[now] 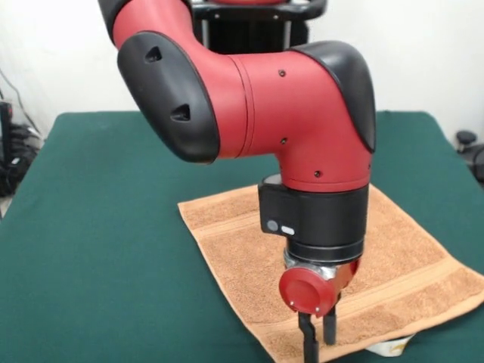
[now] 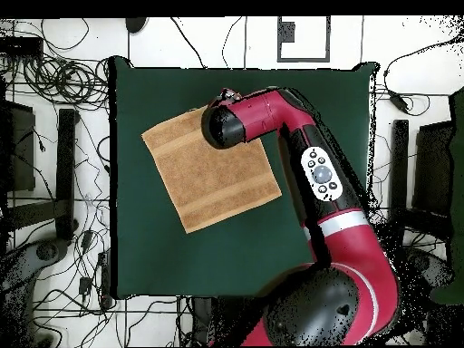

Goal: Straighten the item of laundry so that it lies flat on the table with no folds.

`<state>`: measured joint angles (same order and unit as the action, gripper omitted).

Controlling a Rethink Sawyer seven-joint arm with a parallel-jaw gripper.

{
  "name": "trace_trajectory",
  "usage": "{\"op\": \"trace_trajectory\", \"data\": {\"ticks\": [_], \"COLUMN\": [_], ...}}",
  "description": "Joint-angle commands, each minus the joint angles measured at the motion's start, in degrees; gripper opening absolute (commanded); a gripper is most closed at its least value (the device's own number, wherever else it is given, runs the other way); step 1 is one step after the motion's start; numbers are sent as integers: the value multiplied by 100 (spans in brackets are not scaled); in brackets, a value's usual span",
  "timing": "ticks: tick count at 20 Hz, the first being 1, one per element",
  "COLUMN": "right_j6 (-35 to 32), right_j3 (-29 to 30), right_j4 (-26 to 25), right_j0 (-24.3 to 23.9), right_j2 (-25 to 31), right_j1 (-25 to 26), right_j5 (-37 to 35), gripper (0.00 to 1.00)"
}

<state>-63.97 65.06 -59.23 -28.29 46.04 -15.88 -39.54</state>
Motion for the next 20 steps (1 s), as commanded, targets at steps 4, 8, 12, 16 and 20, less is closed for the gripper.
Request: {"op": "trace_trajectory", "data": {"ticks": [4, 8, 12, 16, 20], "right_j6": [627, 220, -632, -1735, -1733], "right_j3": [574, 933, 1331, 1441, 1133], "right_j4": [754, 1188, 1736, 2227, 2561], "right_j0": [50, 8, -66, 34, 116], "right_j2": [-293, -307, -381, -718, -942], "right_j1": [-708, -1045, -1380, -1560, -1531], "right_j5": [-1118, -1259, -1234, -1038, -1170], "gripper": [100, 100, 100, 100, 100]}}
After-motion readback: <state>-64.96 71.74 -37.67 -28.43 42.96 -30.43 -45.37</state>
